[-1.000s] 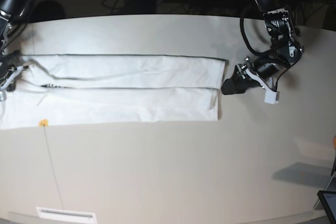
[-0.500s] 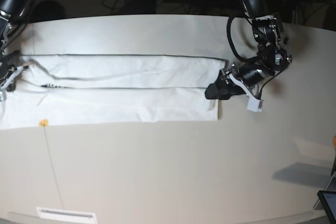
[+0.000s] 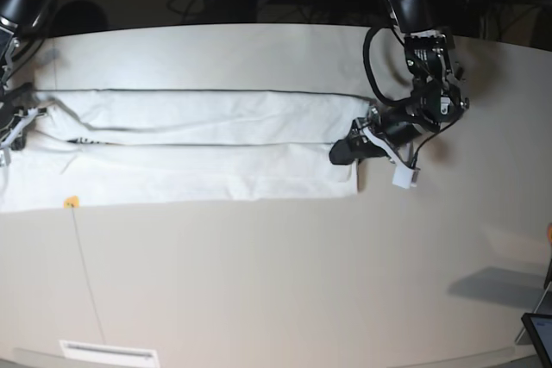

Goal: Fold the T-shirt properly
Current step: 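Move the left gripper to the strip's end and grasp it, then lift the strip end with the left gripper, fold toward the right gripper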

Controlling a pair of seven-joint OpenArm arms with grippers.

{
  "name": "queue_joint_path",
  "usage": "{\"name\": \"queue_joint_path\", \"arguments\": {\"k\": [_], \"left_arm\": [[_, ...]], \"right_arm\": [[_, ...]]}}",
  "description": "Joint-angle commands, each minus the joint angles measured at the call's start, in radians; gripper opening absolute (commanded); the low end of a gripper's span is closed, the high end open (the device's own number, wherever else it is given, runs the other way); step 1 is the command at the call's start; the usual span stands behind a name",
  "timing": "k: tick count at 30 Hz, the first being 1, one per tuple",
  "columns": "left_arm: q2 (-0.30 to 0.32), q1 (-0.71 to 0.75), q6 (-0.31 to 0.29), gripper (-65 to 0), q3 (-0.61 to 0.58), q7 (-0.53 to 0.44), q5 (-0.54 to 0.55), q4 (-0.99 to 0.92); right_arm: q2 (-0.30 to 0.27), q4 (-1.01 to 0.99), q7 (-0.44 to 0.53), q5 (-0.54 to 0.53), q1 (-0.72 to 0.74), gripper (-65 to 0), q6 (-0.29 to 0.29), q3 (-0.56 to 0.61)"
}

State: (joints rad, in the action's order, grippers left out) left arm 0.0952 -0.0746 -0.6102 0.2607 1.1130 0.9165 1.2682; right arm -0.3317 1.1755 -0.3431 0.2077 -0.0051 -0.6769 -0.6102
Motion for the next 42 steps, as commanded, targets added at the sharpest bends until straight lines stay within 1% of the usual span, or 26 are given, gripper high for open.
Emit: {"name": "queue_joint_path", "arguments": {"k": [1,2,7,11,14,18,21,23,26,32,34,38,41,42], "left_arm": [[0.010,-0.004,0.013,-62.3,0.001,0.014,-0.007,-0.011],[0.010,-0.004,0.013,-65.0,0.002,0.014,-0.007,-0.022],[0.008,-0.004,0.013,-65.0,0.002,0.014,-0.007,-0.009],[0.004,-0.003,0.013,-65.0,-0.001,0.023,-0.001,0.121],[0.004,-0.003,0.014,-65.0,-0.056,0.023,-0.001,0.222],[0.004,-0.003,0.016,-65.0,-0.133,0.023,-0.001,0.295],[-0.004,-0.006,0.063,-65.0,-0.203,0.023,0.000,0.314],[-0.024,-0.020,0.095,-65.0,-0.243,0.023,0.000,0.319],[-0.053,-0.034,0.118,-65.0,-0.292,0.023,0.000,0.319],[-0.128,-0.086,0.123,-65.0,-0.390,0.022,-0.001,0.308],[-0.162,-0.106,0.148,-65.0,-0.424,0.022,-0.003,0.301],[-0.220,-0.144,0.155,-65.0,-0.476,0.017,-0.003,0.218],[-0.252,-0.166,0.155,-65.0,-0.513,0.012,-0.003,0.155],[-0.252,-0.178,0.152,-65.0,-0.521,0.012,-0.003,0.140]], "right_arm": [[0.001,-0.022,-0.146,0.085,-0.026,-64.7,-0.021,0.003],[0.001,-0.022,-0.146,0.085,-0.026,-64.7,-0.021,0.003],[0.001,-0.022,-0.146,0.085,-0.026,-64.7,-0.021,0.003],[0.001,-0.022,-0.146,0.085,-0.026,-64.7,-0.021,0.003],[0.001,-0.022,-0.146,0.085,-0.026,-64.7,-0.021,0.003],[0.001,-0.022,-0.146,0.085,-0.026,-64.7,-0.021,0.003],[0.001,-0.022,-0.146,0.085,-0.026,-64.7,-0.021,0.003],[0.001,-0.024,-0.146,0.085,-0.026,-64.7,-0.021,0.003],[0.001,-0.024,-0.146,0.085,-0.026,-64.7,-0.021,0.003],[0.001,-0.024,-0.146,0.085,-0.026,-64.7,-0.021,0.003],[0.001,-0.024,-0.146,0.085,-0.028,-64.7,-0.021,0.003],[0.001,-0.024,-0.146,0.085,-0.028,-64.7,-0.021,0.003],[0.001,-0.024,-0.146,0.085,-0.028,-64.7,-0.021,0.003],[0.001,-0.024,-0.146,0.085,-0.028,-64.7,-0.021,0.003]]}}
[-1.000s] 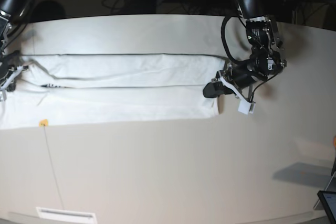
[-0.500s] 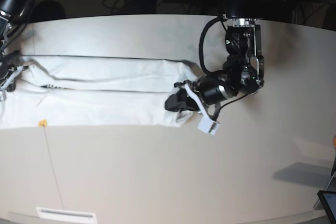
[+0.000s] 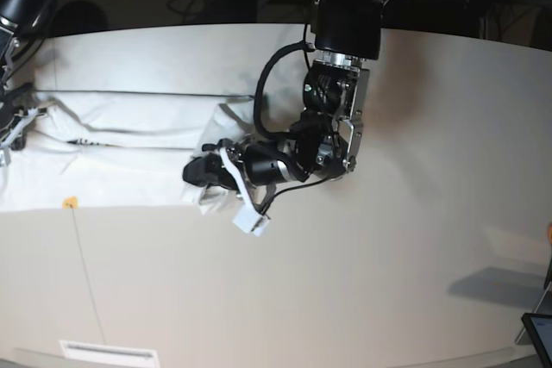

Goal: Fold the T-shirt properly
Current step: 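Lift the strip end with the left gripper, fold toward the right gripper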

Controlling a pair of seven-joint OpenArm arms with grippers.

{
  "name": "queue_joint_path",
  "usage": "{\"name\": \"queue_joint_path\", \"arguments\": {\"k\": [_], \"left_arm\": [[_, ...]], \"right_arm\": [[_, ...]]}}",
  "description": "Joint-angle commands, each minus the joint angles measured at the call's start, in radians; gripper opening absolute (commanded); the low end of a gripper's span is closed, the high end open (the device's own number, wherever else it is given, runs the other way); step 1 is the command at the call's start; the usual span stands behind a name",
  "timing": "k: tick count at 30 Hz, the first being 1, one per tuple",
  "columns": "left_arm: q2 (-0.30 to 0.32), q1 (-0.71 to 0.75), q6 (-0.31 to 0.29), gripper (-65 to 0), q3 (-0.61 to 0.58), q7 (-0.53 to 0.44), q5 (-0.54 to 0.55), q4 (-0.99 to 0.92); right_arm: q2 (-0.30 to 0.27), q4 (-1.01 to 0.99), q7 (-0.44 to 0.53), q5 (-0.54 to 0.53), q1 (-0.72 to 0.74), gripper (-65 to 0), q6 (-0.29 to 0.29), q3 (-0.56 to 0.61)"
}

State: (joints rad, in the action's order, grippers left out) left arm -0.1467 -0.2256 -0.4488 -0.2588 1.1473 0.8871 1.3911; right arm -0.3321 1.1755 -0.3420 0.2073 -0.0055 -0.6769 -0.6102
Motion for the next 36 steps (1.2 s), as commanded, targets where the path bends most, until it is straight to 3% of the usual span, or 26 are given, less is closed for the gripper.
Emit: {"name": "queue_joint_path", "arguments": {"k": [1,16,36], "left_arm": [[-0.010,-0.033,-0.009,-65.0,-0.010,-0.023,0.025,0.004],[-0.010,-0.114,-0.011,-65.0,-0.178,-0.207,0.030,-0.190],[-0.010,-0.183,-0.015,-65.0,-0.182,-0.215,0.031,-0.266]], "right_arm": [[0.001,-0.024,-0.147,0.085,-0.027,-64.7,-0.021,0.003],[0.001,-0.024,-0.147,0.085,-0.027,-64.7,-0.021,0.003],[0.001,-0.024,-0.147,0.085,-0.024,-64.7,-0.021,0.003]]}}
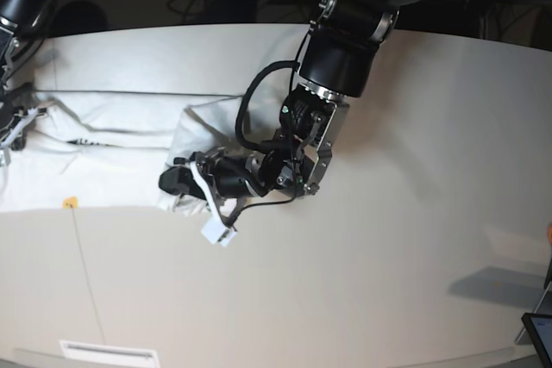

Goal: Fold the T-shirt properly
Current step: 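Lift the strip end with the left gripper, fold toward the right gripper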

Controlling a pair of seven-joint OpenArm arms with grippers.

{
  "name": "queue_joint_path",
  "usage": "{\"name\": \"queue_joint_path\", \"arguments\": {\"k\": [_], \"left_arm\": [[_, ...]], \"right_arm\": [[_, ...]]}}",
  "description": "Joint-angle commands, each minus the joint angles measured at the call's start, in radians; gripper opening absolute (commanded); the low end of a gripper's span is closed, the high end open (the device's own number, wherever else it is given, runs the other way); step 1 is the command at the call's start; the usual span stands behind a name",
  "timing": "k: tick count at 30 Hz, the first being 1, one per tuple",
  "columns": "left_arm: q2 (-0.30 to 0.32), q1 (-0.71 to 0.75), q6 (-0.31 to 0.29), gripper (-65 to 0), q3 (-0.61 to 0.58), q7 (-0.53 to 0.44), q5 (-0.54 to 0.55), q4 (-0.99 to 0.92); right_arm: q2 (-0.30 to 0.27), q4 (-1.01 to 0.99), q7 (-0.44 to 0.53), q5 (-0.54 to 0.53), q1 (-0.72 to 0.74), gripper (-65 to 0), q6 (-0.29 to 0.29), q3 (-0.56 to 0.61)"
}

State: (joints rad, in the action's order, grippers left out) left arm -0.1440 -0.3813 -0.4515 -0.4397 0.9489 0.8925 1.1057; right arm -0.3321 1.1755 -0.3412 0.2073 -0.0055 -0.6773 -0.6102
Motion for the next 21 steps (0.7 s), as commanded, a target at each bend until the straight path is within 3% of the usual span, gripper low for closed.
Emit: {"name": "queue_joint_path", "arguments": {"k": [1,8,12,17,19,21], "left_arm": [[-0.013,-0.028,-0.013,-65.0,-0.001,-0.017,0.026,0.020],[-0.013,-0.029,-0.102,-65.0,-0.001,-0.017,0.026,0.020],[-0.013,-0.029,-0.103,-65.0,-0.009,-0.017,0.026,0.023],[-0.013,-0.051,-0.103,-65.0,-0.107,-0.026,0.026,0.030],[-0.013,-0.051,-0.103,-65.0,-0.138,-0.092,0.026,0.047],[-0.013,-0.051,-0.103,-61.0,-0.164,-0.141,0.029,0.049]], "right_arm": [[0.001,-0.024,-0.147,0.085,-0.024,-64.7,-0.021,0.003],[0.001,-0.024,-0.147,0.085,-0.024,-64.7,-0.021,0.003],[0.001,-0.024,-0.147,0.085,-0.024,-64.7,-0.021,0.003],[0.001,-0.024,-0.147,0.085,-0.024,-64.7,-0.021,0.003],[0.003,-0.024,-0.147,0.085,-0.024,-64.7,-0.021,0.003],[0.003,-0.024,-0.147,0.085,-0.024,-64.7,-0.021,0.003]]}}
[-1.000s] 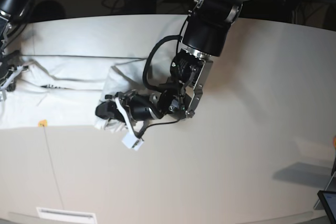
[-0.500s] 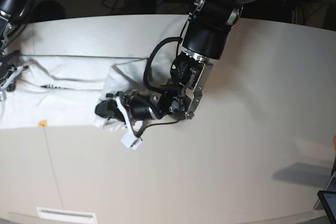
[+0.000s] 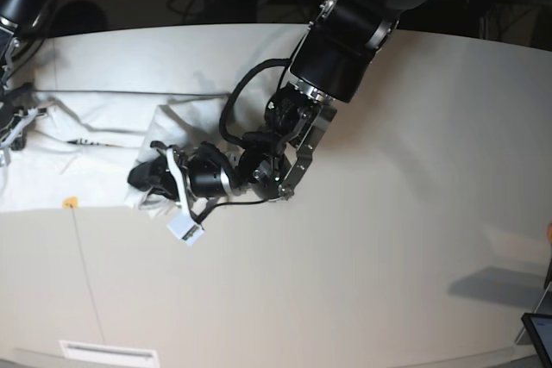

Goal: Fold the T-shirt properly
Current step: 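Lift the strip end with the left gripper, fold toward the right gripper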

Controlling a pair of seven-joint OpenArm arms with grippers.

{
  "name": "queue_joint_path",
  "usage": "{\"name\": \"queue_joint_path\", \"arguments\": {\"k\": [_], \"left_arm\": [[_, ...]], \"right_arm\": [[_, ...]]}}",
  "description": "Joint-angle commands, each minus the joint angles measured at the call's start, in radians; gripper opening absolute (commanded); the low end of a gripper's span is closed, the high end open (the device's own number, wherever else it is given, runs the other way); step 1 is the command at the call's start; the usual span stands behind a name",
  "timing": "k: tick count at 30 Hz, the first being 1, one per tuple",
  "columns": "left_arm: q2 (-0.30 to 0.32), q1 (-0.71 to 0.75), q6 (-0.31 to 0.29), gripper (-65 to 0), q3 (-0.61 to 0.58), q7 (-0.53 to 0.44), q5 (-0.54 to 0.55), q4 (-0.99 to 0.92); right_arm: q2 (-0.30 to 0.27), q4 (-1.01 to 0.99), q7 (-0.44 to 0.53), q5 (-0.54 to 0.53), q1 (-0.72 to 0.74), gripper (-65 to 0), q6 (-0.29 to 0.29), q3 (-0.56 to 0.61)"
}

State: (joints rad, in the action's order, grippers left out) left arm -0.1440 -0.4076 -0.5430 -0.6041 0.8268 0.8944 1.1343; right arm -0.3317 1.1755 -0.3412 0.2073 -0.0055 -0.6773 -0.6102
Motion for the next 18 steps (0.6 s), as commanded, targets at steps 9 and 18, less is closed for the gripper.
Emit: {"name": "queue_joint_path", "arguments": {"k": [9,18], "left_arm": [[-0.013,-0.089,-0.065,-20.8,-0.060,-0.040,0.251,0.028],[-0.013,-0.126,-0.155,-20.2,-0.063,-0.042,0.326,0.034]], "right_arm": [[0.003,-0.026,-0.147,0.085,-0.024,-64.7,-0.021,0.003],[0.019,-0.026,-0.147,0.085,-0.024,-64.7,-0.021,0.005]]}}
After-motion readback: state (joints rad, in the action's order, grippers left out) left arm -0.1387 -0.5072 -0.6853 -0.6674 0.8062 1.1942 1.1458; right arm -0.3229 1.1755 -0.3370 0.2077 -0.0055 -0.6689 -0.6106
